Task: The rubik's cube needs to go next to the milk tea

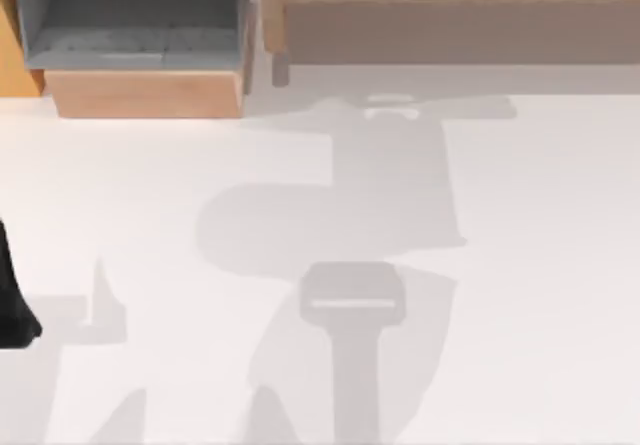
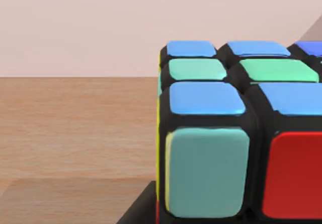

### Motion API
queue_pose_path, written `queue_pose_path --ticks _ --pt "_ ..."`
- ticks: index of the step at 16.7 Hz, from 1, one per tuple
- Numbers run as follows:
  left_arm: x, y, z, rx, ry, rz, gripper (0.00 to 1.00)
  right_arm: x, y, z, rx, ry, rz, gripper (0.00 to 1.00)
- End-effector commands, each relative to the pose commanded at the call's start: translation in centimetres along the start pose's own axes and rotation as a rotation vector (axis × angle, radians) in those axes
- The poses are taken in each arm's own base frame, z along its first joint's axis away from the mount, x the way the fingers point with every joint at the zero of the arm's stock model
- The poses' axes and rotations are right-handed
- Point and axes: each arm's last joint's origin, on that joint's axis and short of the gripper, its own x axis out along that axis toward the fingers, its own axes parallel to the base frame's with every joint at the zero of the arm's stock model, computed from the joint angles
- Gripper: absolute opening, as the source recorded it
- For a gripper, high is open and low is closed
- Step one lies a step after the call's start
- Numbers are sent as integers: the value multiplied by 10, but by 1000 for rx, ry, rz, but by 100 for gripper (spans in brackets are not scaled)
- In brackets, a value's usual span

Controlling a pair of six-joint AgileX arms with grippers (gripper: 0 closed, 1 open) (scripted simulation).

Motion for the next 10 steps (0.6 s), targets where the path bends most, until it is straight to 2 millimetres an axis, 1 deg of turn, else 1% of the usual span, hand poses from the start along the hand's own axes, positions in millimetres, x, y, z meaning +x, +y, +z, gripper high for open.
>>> queue_pose_path --ticks 5,10 --pt "0 0 0 0 0 0 100 -1 -1 1 1 -1 -2 0" --pt "0 0 0 0 0 0 100 -1 -1 10 1 -2 -2 0"
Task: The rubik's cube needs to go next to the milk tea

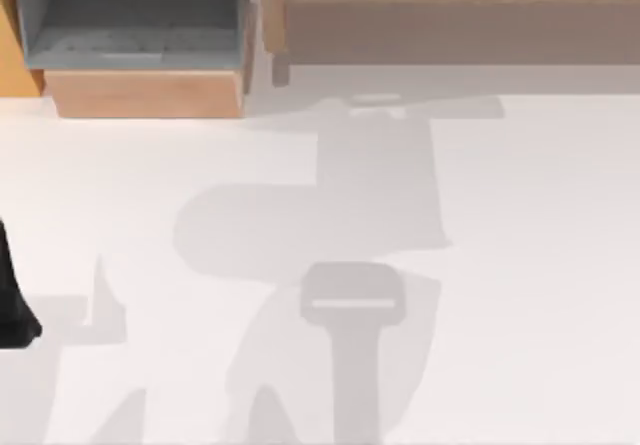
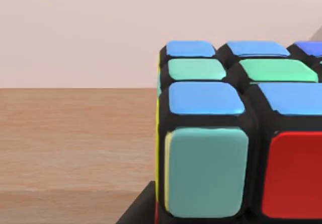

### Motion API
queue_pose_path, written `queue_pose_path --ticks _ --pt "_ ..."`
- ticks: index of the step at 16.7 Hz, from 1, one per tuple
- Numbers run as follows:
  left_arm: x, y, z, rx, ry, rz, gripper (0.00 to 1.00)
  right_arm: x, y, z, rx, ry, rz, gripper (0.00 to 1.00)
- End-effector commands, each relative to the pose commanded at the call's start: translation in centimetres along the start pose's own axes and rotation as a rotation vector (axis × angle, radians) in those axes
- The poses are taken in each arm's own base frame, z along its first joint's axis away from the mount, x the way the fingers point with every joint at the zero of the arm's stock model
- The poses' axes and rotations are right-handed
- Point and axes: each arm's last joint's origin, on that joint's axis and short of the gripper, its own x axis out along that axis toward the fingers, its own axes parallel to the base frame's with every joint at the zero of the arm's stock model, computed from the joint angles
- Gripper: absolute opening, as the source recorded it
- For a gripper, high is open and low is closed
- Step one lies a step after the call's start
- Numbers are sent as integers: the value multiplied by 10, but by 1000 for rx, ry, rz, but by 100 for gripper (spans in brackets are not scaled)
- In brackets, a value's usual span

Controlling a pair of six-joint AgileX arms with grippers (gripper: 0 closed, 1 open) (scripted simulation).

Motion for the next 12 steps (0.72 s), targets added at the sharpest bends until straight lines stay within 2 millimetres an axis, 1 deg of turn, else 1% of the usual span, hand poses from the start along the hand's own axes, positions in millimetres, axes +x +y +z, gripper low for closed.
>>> queue_pose_path --ticks 4,6,8,12 --pt "0 0 0 0 0 0 100 -1 0 1 1 -2 1 0" --pt "0 0 0 0 0 0 100 -5 0 8 -4 -13 -17 0" --pt "0 0 0 0 0 0 100 -16 -3 23 -11 -27 -59 0" --pt "0 0 0 0 0 0 100 -47 -7 61 -25 -33 -184 0"
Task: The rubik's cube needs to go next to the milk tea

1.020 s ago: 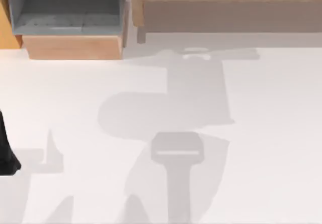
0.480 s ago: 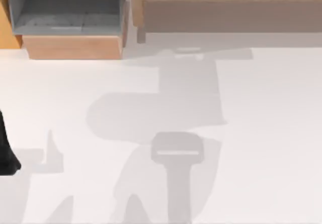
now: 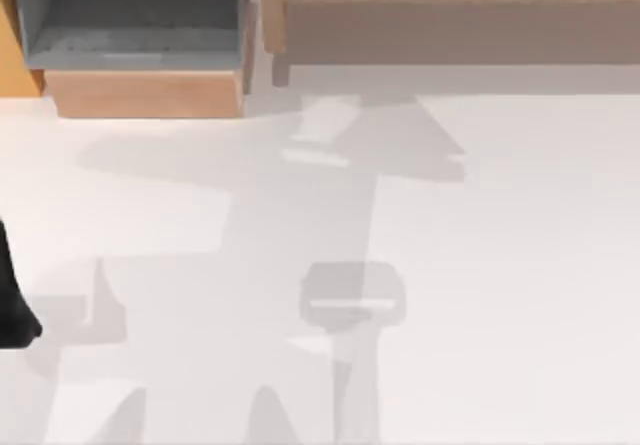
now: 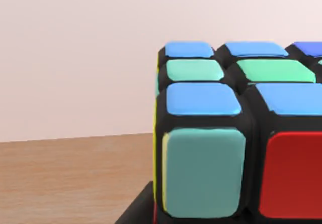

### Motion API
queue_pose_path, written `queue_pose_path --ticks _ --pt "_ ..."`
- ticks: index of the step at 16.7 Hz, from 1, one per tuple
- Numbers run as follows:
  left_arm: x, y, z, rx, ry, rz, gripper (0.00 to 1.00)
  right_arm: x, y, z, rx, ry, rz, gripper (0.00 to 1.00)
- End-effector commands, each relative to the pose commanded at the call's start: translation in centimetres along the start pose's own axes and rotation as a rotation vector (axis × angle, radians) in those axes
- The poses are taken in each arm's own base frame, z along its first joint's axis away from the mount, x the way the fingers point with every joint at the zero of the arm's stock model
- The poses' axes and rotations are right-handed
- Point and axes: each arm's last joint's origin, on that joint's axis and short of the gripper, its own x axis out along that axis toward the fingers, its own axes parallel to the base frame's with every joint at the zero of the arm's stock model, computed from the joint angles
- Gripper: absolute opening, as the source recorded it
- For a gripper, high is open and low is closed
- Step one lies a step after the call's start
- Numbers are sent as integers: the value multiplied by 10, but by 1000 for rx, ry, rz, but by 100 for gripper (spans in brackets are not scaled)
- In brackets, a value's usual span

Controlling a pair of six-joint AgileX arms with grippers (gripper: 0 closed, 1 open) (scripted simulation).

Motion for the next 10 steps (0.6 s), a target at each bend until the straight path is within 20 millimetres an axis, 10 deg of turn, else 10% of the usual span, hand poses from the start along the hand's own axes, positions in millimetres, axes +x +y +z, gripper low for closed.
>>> queue_pose_path --ticks 5,10 --pt "0 0 0 0 0 0 100 -29 -6 20 -15 146 -145 0" --pt "0 0 0 0 0 0 100 -19 1 -20 -44 525 -171 0"
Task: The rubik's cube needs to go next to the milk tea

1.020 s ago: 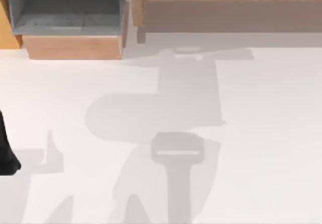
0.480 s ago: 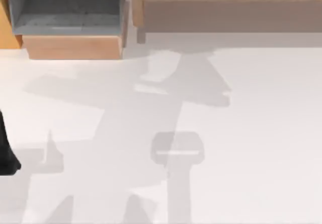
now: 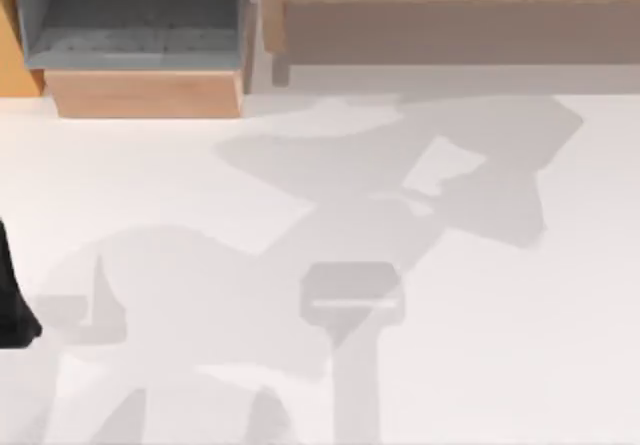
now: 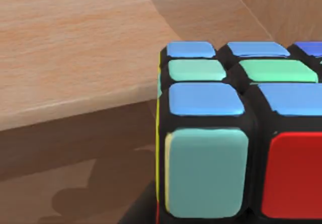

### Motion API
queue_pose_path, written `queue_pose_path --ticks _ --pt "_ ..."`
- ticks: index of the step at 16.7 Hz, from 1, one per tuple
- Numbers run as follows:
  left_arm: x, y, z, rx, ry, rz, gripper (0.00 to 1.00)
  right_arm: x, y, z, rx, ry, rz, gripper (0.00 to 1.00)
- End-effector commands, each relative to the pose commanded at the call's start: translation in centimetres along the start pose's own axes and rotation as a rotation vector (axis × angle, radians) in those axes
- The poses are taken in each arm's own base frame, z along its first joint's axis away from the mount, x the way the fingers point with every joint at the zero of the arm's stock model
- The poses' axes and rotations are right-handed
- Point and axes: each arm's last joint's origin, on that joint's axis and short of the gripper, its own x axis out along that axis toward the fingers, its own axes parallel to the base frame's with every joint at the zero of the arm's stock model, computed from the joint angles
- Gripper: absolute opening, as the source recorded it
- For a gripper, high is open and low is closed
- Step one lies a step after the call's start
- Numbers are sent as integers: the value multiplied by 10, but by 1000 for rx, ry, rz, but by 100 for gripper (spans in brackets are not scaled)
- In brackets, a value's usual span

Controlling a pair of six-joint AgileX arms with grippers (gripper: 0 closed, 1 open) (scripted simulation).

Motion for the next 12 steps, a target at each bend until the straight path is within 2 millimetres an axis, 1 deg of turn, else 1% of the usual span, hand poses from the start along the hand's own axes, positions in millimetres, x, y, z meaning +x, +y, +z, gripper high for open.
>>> queue_pose_path --ticks 2,4,8,10,12 --pt "0 0 0 0 0 0 100 29 17 -22 -46 195 40 0" --pt "0 0 0 0 0 0 100 62 41 -50 -101 398 100 0" --pt "0 0 0 0 0 0 100 125 91 -119 -207 788 222 0" --pt "0 0 0 0 0 0 100 148 108 -152 -243 944 263 0" --pt "0 0 0 0 0 0 100 161 114 -172 -255 1035 279 0"
